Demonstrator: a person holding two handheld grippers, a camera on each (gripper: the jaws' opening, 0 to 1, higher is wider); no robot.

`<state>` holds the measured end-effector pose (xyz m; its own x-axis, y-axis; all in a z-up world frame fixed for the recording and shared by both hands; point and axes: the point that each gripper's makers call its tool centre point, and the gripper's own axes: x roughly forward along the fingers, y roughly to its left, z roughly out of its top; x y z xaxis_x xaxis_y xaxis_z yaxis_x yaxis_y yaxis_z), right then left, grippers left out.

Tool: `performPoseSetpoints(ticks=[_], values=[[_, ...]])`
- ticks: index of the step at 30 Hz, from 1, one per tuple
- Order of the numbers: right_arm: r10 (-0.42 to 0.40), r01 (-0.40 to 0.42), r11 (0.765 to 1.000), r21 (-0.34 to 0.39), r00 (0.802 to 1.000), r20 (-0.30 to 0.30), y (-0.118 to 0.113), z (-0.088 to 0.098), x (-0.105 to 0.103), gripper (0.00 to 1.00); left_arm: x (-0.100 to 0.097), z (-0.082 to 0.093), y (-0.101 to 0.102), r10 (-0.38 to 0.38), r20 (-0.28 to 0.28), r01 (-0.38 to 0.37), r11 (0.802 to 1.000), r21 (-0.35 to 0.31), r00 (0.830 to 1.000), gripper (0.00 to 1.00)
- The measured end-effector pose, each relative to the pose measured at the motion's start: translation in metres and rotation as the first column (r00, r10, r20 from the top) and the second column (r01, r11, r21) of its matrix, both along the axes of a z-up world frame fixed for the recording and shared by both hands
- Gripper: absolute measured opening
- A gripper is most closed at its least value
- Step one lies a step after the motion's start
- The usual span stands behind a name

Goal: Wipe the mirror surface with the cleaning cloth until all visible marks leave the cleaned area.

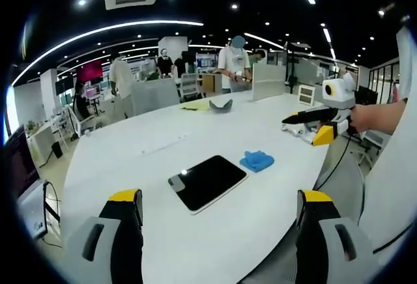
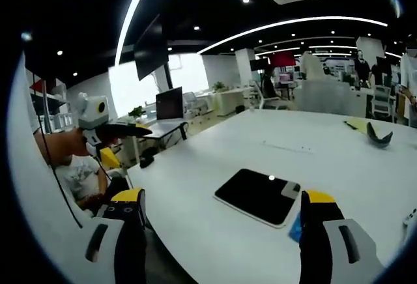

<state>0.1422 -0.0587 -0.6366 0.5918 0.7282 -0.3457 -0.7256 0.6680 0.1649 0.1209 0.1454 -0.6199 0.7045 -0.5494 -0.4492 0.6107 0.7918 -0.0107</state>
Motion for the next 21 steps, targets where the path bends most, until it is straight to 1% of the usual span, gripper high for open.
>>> performPoseSetpoints(ticks=[5, 6, 10, 12, 16, 17, 21], values=[[0.001, -0.001, 1.000, -0.004, 1.000, 0.000, -0.0006, 0.0006, -0.0002, 0.98, 0.0015, 0.0039, -0.0031, 0.004, 0.002, -0.003, 1.000, -0.025, 1.000, 0.99], [0.000, 0.000, 1.000, -0.002, 1.000, 0.004, -0.0008, 0.0019, -0.0002, 0.98, 0.0018, 0.0029, -0.0034, -0.004, 0.003, 0.004, 1.000, -0.008, 1.000, 0.99], [-0.002, 0.002, 1.000, -0.004, 1.000, 0.003, -0.0020, 0.0017, -0.0001, 0.98, 0.0031, -0.0022, -0.0027, -0.019, -0.003, 0.019, 1.000, 0.023, 1.000, 0.99], [-0.008, 0.008, 1.000, -0.003, 1.000, 0.007, -0.0039, 0.0029, 0.0011, 0.98, 0.0034, 0.0014, -0.0038, -0.018, 0.002, 0.018, 1.000, 0.004, 1.000, 0.99], [-0.006, 0.006, 1.000, -0.005, 1.000, 0.006, -0.0040, 0.0008, 0.0012, 0.98, 0.0037, 0.0007, -0.0034, -0.018, 0.002, 0.017, 1.000, 0.009, 1.000, 0.99], [-0.009, 0.010, 1.000, -0.025, 1.000, 0.024, -0.0046, -0.0006, 0.0019, 0.98, 0.0035, 0.0002, -0.0035, -0.018, 0.000, 0.018, 1.000, 0.008, 1.000, 0.99], [-0.010, 0.011, 1.000, -0.011, 1.000, 0.017, -0.0022, -0.0020, 0.0012, 0.98, 0.0035, -0.0007, -0.0028, -0.013, -0.002, 0.013, 1.000, 0.007, 1.000, 0.99]])
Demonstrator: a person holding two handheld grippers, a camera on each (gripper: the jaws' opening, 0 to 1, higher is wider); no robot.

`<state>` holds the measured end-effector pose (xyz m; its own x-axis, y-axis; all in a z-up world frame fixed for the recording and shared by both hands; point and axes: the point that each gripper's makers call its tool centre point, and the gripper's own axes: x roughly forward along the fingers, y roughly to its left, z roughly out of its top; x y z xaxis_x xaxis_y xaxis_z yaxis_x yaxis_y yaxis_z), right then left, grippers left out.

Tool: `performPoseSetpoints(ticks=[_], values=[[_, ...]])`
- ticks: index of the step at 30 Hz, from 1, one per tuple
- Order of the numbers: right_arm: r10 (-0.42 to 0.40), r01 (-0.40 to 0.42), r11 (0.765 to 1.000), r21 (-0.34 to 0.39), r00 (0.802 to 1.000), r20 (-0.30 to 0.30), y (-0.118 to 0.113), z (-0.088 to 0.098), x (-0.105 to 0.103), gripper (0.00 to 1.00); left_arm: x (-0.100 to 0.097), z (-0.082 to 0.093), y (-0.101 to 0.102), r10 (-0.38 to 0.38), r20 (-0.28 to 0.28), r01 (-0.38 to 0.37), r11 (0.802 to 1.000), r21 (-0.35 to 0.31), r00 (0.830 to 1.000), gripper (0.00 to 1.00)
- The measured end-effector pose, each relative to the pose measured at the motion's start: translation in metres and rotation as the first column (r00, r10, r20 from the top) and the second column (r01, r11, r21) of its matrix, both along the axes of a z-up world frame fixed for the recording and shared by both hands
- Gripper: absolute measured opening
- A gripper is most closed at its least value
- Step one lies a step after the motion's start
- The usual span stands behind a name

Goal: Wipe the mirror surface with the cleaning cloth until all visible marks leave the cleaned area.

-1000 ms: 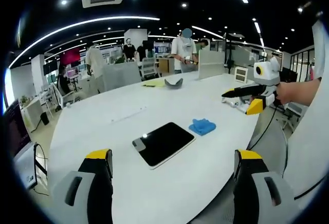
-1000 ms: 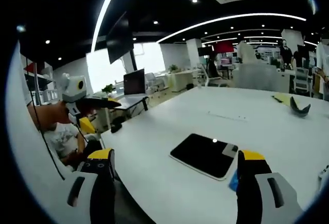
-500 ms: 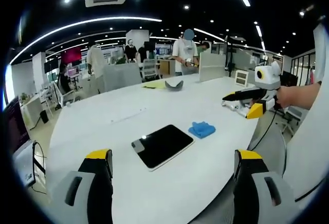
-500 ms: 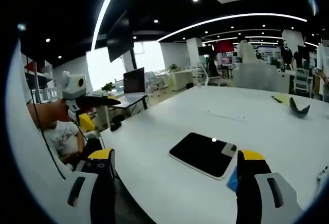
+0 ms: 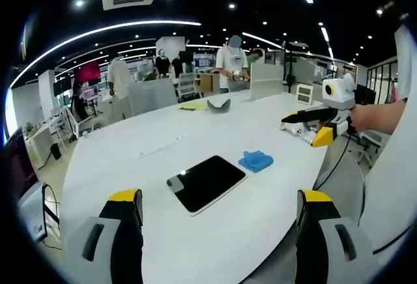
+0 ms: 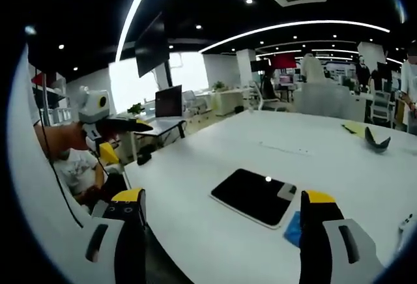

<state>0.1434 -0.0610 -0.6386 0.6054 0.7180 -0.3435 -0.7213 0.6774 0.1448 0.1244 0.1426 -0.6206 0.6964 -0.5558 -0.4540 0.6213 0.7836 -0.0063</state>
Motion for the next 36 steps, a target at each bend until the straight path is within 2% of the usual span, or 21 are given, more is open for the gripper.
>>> performPoseSetpoints(ticks=[15, 18, 20, 28, 32, 36], values=[[0.014, -0.014, 1.000, 0.010, 1.000, -0.002, 0.002, -0.001, -0.003, 0.98, -0.002, 0.001, -0.003, -0.005, 0.002, 0.005, 1.000, 0.008, 1.000, 0.99], [0.015, -0.013, 0.999, 0.047, 0.999, -0.035, 0.003, -0.002, -0.006, 0.98, -0.002, 0.001, -0.004, -0.003, 0.005, 0.003, 1.000, 0.002, 1.000, 0.99], [0.017, -0.016, 0.998, 0.056, 0.999, -0.030, 0.002, 0.000, -0.006, 0.98, -0.002, 0.000, -0.005, -0.004, 0.001, 0.004, 1.000, 0.002, 1.000, 0.99], [0.028, -0.026, 0.999, 0.038, 0.999, -0.043, 0.001, -0.006, -0.009, 0.98, -0.003, -0.002, -0.008, -0.007, -0.006, 0.007, 1.000, -0.002, 1.000, 0.99], [0.029, -0.023, 0.995, 0.094, 0.998, -0.064, 0.004, 0.000, -0.008, 0.98, -0.002, -0.004, -0.008, -0.010, -0.010, 0.010, 1.000, 0.002, 1.000, 0.99], [0.040, -0.037, 0.997, 0.062, 0.998, -0.054, 0.006, -0.002, -0.008, 0.98, -0.001, -0.005, -0.008, -0.017, -0.012, 0.017, 1.000, 0.012, 1.000, 0.99]])
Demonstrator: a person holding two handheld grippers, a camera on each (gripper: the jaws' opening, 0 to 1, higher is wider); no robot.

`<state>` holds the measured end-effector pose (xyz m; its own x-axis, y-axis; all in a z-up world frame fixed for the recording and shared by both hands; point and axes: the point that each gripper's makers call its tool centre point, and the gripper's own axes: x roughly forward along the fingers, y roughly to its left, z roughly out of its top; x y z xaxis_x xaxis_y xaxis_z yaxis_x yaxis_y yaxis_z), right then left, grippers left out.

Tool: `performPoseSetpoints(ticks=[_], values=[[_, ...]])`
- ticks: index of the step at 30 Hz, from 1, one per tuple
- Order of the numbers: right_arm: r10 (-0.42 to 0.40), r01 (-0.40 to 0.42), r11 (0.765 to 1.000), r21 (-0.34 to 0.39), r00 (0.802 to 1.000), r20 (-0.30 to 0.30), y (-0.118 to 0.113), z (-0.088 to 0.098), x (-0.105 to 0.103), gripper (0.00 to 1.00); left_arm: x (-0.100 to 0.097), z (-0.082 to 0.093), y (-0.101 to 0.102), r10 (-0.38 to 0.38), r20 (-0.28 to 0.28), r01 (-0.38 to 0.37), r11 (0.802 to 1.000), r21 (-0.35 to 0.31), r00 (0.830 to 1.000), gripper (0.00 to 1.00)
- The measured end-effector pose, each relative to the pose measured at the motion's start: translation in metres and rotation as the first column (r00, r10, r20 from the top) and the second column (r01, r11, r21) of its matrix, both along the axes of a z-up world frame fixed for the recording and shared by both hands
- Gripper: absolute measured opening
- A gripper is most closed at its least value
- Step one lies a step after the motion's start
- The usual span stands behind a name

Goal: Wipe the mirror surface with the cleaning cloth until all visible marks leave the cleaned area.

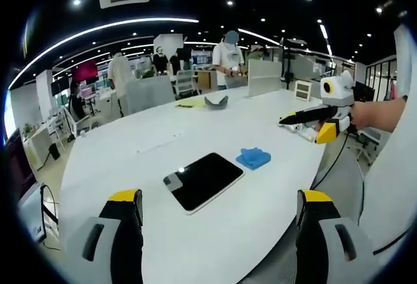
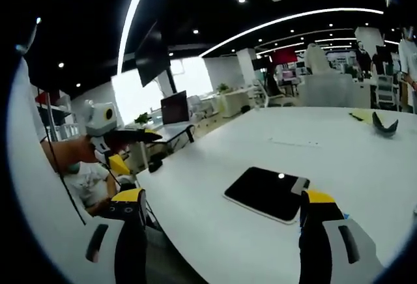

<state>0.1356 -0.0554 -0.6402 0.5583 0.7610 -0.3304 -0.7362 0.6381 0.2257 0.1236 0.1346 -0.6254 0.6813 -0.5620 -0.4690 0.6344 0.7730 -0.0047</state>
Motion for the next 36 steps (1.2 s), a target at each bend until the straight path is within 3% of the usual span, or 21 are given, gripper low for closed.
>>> performPoseSetpoints(ticks=[15, 20, 36], values=[[-0.003, 0.003, 1.000, 0.007, 1.000, -0.005, -0.003, -0.004, 0.005, 0.97, 0.001, 0.000, -0.001, 0.007, -0.003, -0.007, 1.000, -0.010, 1.000, 0.99], [0.020, -0.020, 1.000, -0.018, 1.000, 0.018, -0.004, -0.007, 0.007, 0.97, 0.000, -0.005, -0.003, 0.003, -0.012, -0.003, 1.000, 0.001, 1.000, 0.99], [0.032, -0.031, 0.998, -0.051, 0.999, 0.016, -0.020, -0.023, 0.021, 0.91, -0.005, -0.010, -0.008, 0.039, -0.031, -0.040, 0.999, -0.013, 0.999, 0.99]])
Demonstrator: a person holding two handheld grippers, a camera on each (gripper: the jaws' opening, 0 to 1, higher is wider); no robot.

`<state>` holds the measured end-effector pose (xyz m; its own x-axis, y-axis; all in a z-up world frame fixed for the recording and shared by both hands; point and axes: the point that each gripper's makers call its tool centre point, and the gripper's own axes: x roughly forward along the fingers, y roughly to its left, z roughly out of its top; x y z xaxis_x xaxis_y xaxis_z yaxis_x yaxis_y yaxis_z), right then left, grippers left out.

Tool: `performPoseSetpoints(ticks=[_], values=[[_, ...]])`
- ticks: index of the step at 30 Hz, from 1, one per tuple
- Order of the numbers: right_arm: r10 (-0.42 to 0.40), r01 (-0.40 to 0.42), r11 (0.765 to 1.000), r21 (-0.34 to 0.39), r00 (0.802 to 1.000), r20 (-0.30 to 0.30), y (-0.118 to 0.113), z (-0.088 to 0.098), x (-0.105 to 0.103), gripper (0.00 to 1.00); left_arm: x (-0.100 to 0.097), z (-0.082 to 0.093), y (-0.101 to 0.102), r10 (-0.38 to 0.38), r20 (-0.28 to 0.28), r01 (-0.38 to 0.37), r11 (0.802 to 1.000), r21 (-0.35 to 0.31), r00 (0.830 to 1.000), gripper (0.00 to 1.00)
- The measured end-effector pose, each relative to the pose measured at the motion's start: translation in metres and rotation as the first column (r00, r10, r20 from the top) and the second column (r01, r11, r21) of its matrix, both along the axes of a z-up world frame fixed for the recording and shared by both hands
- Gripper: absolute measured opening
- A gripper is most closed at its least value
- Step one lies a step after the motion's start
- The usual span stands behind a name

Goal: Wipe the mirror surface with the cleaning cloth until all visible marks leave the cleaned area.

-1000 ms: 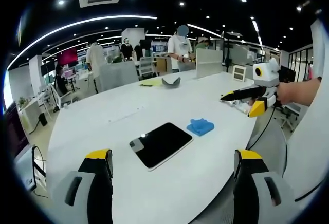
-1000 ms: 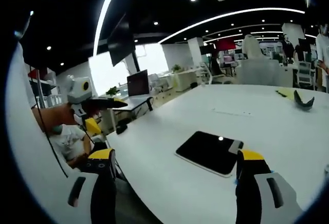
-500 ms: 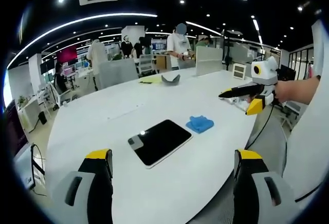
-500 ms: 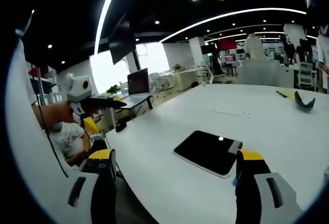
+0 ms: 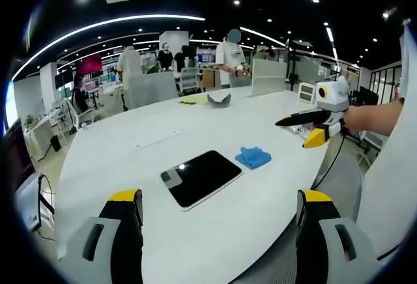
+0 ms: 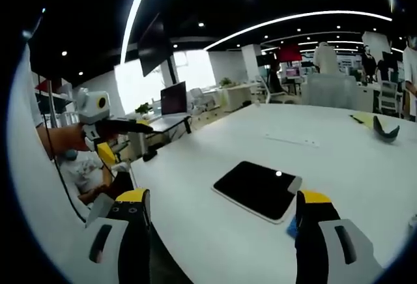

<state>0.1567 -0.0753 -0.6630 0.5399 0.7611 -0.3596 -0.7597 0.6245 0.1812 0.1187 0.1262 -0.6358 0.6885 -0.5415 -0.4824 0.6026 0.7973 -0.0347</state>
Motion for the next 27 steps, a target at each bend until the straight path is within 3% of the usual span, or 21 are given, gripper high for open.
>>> performPoseSetpoints(ticks=[9, 11, 16, 21, 22, 27], values=[[-0.006, 0.005, 0.999, -0.040, 1.000, -0.022, -0.020, -0.023, 0.015, 0.86, -0.010, -0.002, -0.014, -0.021, -0.025, 0.021, 1.000, -0.008, 0.999, 0.99], [-0.008, 0.007, 1.000, -0.015, 0.999, -0.044, -0.023, -0.025, 0.018, 0.84, -0.011, -0.003, -0.016, -0.015, -0.028, 0.015, 1.000, -0.009, 0.999, 0.99], [-0.007, 0.006, 0.999, -0.052, 1.000, -0.020, -0.037, -0.034, 0.032, 0.77, -0.011, -0.005, -0.023, 0.002, -0.032, -0.002, 1.000, -0.008, 0.999, 0.99], [-0.012, 0.012, 0.999, -0.030, 1.000, -0.016, -0.049, -0.036, 0.045, 0.72, -0.012, -0.004, -0.030, 0.019, -0.025, -0.019, 1.000, -0.002, 1.000, 0.99], [-0.004, 0.004, 0.998, -0.059, 1.000, 0.006, -0.055, -0.040, 0.051, 0.71, -0.013, -0.005, -0.032, 0.024, -0.023, -0.024, 1.000, 0.000, 0.999, 0.99], [0.009, -0.009, 0.997, -0.073, 1.000, 0.004, -0.066, -0.053, 0.059, 0.66, -0.013, -0.009, -0.038, 0.049, -0.024, -0.049, 0.999, 0.012, 0.999, 0.99]])
